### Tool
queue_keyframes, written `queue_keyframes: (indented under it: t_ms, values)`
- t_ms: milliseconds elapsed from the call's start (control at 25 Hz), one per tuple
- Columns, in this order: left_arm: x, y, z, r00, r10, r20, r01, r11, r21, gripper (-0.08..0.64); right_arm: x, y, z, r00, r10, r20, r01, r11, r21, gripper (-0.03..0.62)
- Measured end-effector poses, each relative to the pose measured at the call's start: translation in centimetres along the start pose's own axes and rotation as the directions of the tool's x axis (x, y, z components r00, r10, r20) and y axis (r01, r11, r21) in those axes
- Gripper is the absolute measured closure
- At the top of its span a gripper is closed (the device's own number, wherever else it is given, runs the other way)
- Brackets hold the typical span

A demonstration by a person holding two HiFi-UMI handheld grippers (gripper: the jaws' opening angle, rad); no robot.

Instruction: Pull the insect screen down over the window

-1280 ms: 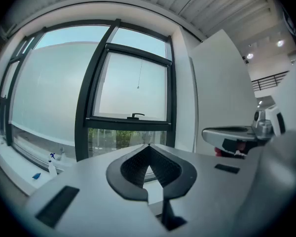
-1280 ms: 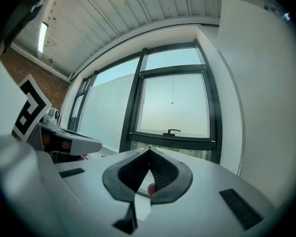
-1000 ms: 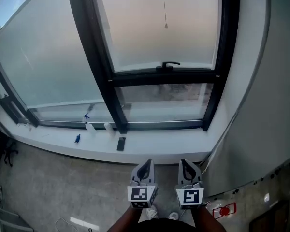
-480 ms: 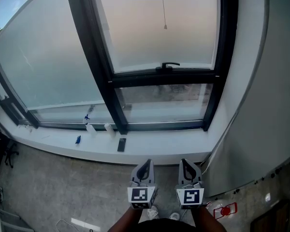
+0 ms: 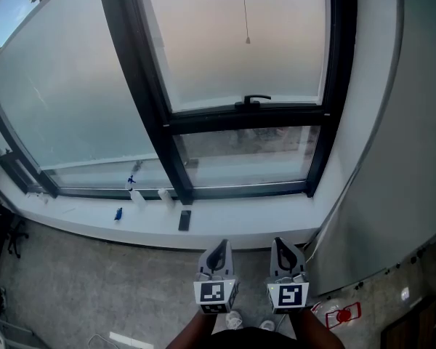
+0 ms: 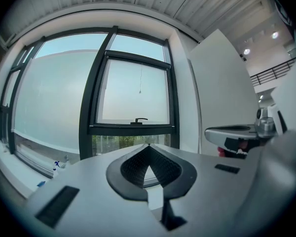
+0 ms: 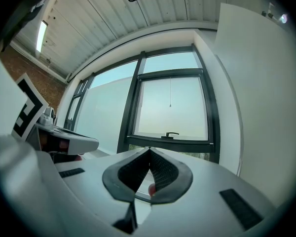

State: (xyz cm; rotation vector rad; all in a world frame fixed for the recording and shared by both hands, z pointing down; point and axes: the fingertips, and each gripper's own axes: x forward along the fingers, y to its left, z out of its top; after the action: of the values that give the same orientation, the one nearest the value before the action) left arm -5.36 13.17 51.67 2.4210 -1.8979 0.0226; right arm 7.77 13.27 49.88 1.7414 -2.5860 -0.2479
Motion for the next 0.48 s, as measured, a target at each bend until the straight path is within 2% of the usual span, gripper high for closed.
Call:
queue_keyframes:
  t_ms: [160, 400, 480]
  values:
    - [0.6, 1.6, -0.3, 1.0, -0.018, -0.011, 0.018, 0.999, 0.036, 0.56, 1.0, 0.9, -0.3, 1.0, -0.014, -0.016, 0.014, 1.0, -0.01, 0.591]
    - [1.3, 3.8, 0.5, 0.999, -0.039, -0.01, 0.039, 0.999, -0.033, 0.56, 3.1, 2.8, 0.0, 0.999, -0.026, -0.025, 0.026, 1.0, -0.007, 0.591]
    - [1.6, 4.6, 0.4, 0.999, -0.04, -0.012, 0.04, 0.999, -0.019, 0.56, 3.6, 3.1, 0.1, 0.999, -0.035, -0.024, 0.035, 0.999, -0.006, 0.591]
